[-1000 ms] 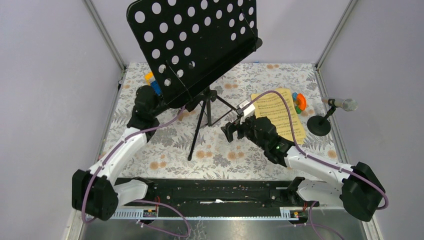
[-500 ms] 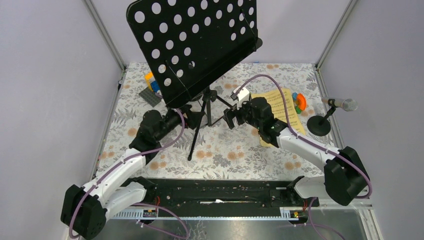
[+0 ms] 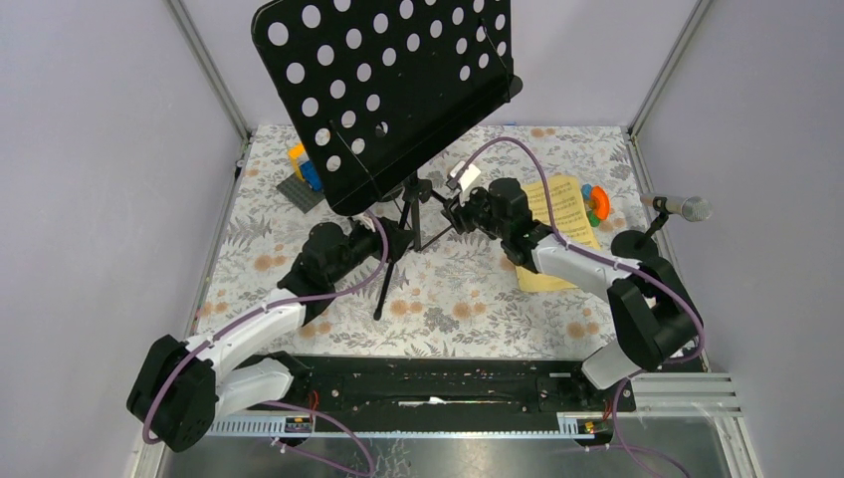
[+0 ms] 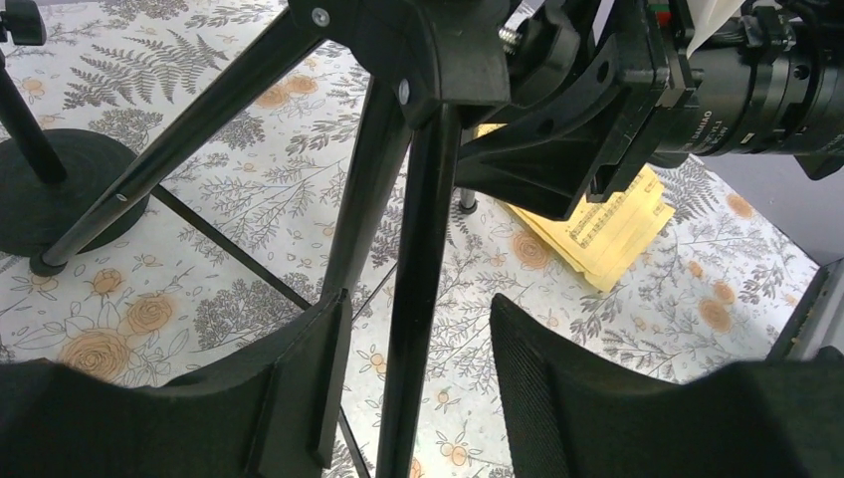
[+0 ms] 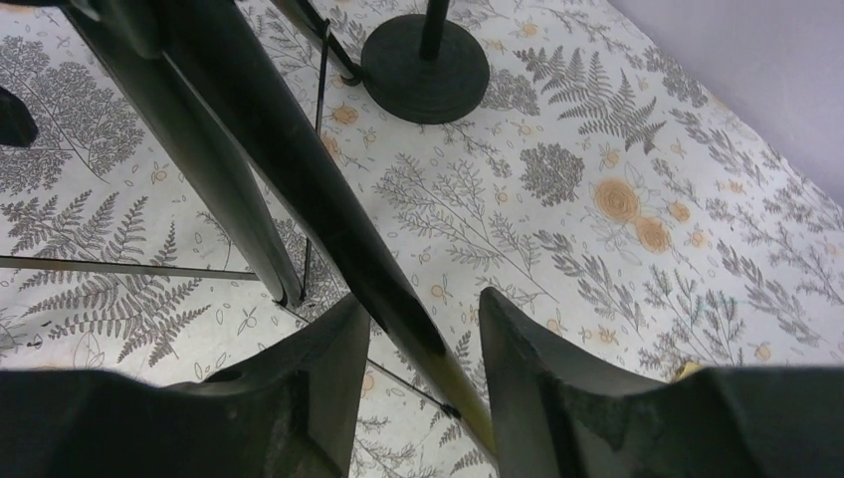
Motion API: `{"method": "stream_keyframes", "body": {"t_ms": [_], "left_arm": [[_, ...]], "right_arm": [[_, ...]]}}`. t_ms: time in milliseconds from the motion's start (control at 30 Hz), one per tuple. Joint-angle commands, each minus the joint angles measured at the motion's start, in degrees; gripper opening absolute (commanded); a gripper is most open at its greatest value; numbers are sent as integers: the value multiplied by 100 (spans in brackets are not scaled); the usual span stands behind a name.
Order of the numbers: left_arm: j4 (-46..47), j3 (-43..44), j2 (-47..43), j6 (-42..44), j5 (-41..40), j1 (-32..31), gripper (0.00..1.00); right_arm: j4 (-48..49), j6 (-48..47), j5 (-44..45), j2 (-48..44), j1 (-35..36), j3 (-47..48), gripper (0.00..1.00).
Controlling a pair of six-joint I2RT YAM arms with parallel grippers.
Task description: Pack up the instrument practice props
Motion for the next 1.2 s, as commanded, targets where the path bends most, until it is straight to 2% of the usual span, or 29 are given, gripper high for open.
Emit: {"method": "stream_keyframes", "body": {"t_ms": [0,167,200,267,400,467,700,1167], "left_arm": [[513,6,115,75,-97,-39,53],[476,39,214,154,-149,-81,38],[465,46,237,163,-152,-90,35],[434,65,276,178,-188,-110,28],[470,104,356,264,-101,-189,11],[519,140,423,306,-67,-236,8],[781,370,828,411,38,-518,5],[1194,649,1552,402,-90,-1062,7]], "right_arm": [[992,-357,-376,174,-23,119,48],[1660,-140,-651,220,-22,-127,38],[1782,-78,-715,203,-20,-179,34],[1985,168,-716,179,-21,-267,16],[2368,629,-678,8,-24,-535,4],[2815,852,-634,-121,-25,-818,1],[4245,1234,-562,-449,66,-1702,0],[5167,1508,423,-1066,674,-2572,0]]}}
